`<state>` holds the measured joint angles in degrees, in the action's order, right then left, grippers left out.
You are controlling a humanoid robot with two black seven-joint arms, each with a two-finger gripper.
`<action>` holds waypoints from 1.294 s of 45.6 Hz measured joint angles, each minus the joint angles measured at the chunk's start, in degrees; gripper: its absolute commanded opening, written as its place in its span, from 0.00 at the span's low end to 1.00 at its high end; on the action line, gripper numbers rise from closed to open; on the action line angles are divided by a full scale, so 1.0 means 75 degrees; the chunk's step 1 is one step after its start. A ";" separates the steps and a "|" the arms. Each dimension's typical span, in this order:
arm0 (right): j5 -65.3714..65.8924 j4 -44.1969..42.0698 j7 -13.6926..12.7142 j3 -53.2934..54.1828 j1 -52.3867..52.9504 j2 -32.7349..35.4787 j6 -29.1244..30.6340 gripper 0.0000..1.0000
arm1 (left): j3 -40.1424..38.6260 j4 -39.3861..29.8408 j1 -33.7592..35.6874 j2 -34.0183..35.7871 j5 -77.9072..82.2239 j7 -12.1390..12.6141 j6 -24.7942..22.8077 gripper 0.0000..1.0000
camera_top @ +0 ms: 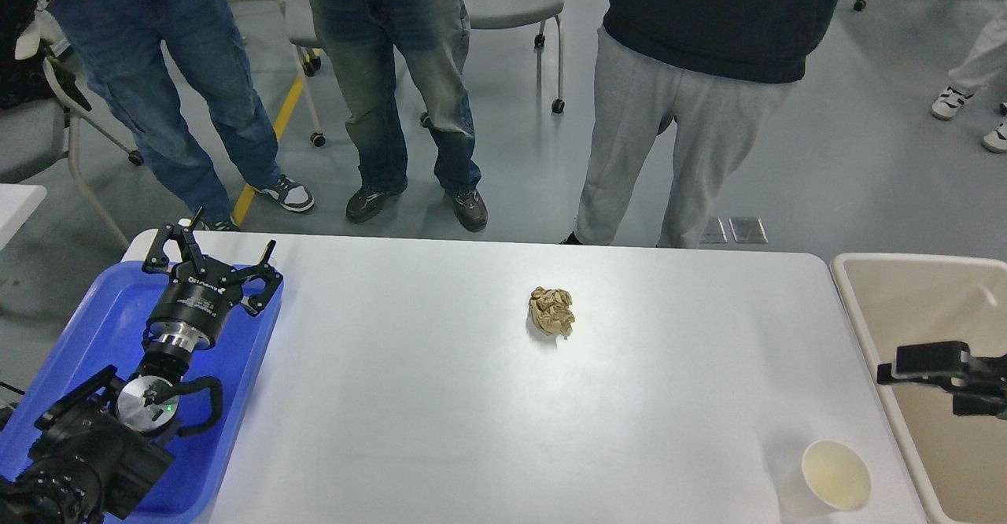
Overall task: Tidy desktop
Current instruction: 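Lower the right gripper onto the small white paper cup and grasp it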
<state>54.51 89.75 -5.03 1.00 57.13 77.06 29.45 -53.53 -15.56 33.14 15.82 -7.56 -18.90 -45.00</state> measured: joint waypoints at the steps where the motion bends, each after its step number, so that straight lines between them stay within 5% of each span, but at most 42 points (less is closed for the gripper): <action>1: 0.0058 0.0006 -0.0001 -0.0041 -0.0006 -0.0016 -0.0038 1.00 | 0.0000 0.0000 0.0000 0.0000 0.0000 0.0000 0.0000 1.00; 49: 0.1752 -0.1390 0.0114 -0.0887 -0.1746 -0.2205 -0.2039 0.99 | 0.0000 0.0000 0.0000 -0.0001 0.0000 0.0000 0.0000 1.00; 54: 0.1763 -0.1586 0.0157 -0.0885 -0.1883 -0.2392 -0.2175 0.96 | 0.0000 0.0000 0.0000 -0.0001 0.0000 0.0000 0.0000 1.00; 59: 0.1769 -0.1717 0.0233 -0.0883 -0.1968 -0.2506 -0.2255 0.81 | 0.0000 0.0000 0.0000 -0.0001 0.0000 0.0000 0.0000 1.00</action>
<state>67.78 76.87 -3.28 -5.62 42.37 58.27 12.53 -53.53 -15.56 33.14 15.82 -7.56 -18.90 -45.00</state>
